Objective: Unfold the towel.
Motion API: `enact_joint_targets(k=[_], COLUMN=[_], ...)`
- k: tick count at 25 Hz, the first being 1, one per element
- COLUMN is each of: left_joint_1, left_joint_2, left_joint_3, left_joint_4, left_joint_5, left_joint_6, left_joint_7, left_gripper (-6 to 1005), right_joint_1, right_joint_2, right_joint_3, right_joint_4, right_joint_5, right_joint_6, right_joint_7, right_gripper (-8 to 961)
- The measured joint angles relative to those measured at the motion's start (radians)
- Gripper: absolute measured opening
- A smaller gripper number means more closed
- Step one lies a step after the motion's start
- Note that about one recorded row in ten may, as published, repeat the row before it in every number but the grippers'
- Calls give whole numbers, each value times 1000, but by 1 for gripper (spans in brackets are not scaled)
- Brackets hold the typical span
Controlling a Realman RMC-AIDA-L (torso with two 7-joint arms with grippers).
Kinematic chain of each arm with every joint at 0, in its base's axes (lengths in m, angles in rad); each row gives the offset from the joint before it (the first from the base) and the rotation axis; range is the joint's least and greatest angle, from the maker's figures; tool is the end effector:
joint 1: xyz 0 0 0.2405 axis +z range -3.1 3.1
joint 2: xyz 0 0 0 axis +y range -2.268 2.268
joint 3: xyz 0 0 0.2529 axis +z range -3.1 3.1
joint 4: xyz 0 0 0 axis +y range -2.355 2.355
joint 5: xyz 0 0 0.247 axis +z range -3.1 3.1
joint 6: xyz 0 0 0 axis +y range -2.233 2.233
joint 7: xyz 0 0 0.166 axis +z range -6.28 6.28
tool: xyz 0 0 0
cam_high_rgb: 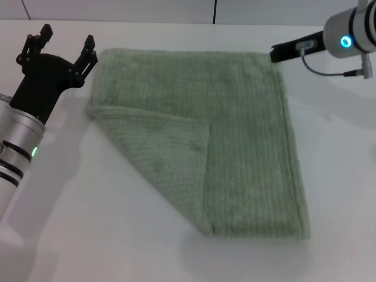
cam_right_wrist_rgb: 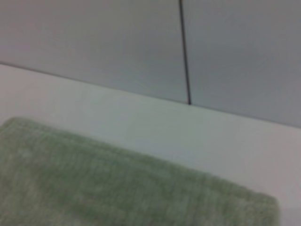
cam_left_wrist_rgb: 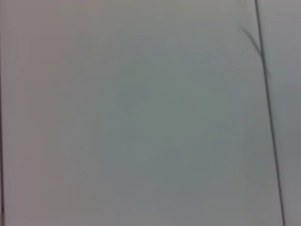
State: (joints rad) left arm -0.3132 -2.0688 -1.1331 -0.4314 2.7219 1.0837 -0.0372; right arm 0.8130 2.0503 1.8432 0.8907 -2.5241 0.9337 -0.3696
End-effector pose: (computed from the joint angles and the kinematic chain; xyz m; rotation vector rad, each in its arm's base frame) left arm -0.3064 0.3710 -0.0427 -1.6847 -0.3712 -0.7266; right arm 0.1766 0.4977 -0.0337 -2.2128 1.1353 0.0048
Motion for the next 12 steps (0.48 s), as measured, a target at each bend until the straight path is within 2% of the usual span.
enact_joint_targets(k=[4,12], left_joint_1=[9,46], left_joint_2=[3,8], left_joint_3=[6,8], left_joint_4=[-35,-225], left_joint_5=[4,82], left_joint_6=[-5,-176], left_joint_7=[0,39], left_gripper=[821,821], right_joint_1=[3,14], right_joint_2=[0,1], right_joint_3=[-1,-1], right_joint_4=[-52,-104], right_joint_5=[51,51], right_joint_6=[-10,-24], right_joint_7=[-36,-47], right_gripper=[-1,-1])
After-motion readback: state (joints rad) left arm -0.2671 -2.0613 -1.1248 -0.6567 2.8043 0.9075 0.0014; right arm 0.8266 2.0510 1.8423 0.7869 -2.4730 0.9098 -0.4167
